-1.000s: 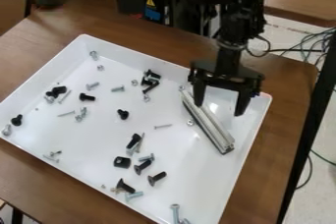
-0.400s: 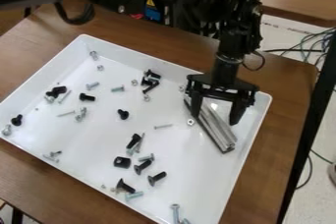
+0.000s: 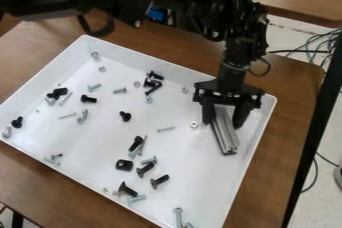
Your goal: Sweep into pile
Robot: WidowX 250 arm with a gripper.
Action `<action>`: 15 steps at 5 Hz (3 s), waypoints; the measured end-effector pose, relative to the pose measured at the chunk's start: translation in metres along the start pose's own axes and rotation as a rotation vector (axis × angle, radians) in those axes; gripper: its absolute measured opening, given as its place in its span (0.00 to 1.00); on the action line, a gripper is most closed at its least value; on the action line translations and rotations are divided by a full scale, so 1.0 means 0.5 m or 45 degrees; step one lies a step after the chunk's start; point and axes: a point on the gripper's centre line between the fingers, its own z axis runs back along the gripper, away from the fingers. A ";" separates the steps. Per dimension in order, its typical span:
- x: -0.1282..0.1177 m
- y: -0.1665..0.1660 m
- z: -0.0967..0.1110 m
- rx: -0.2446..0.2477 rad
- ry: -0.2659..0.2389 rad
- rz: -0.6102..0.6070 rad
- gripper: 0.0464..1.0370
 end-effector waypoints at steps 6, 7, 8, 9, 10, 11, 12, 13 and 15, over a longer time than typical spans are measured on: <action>0.027 0.226 0.114 0.030 -0.078 -0.038 0.32; 0.048 0.312 0.129 0.144 0.004 -0.091 0.32; 0.073 0.396 0.089 0.155 0.062 0.009 0.32; 0.119 0.491 0.050 0.177 0.118 0.064 0.32; 0.133 0.537 0.036 0.224 0.163 0.094 0.32; 0.160 0.545 0.006 0.244 0.214 0.014 0.32; 0.184 0.544 -0.012 0.251 0.249 -0.075 0.32; 0.213 0.549 -0.022 0.279 0.231 -0.082 0.32; 0.233 0.502 -0.027 0.248 0.010 -0.388 0.32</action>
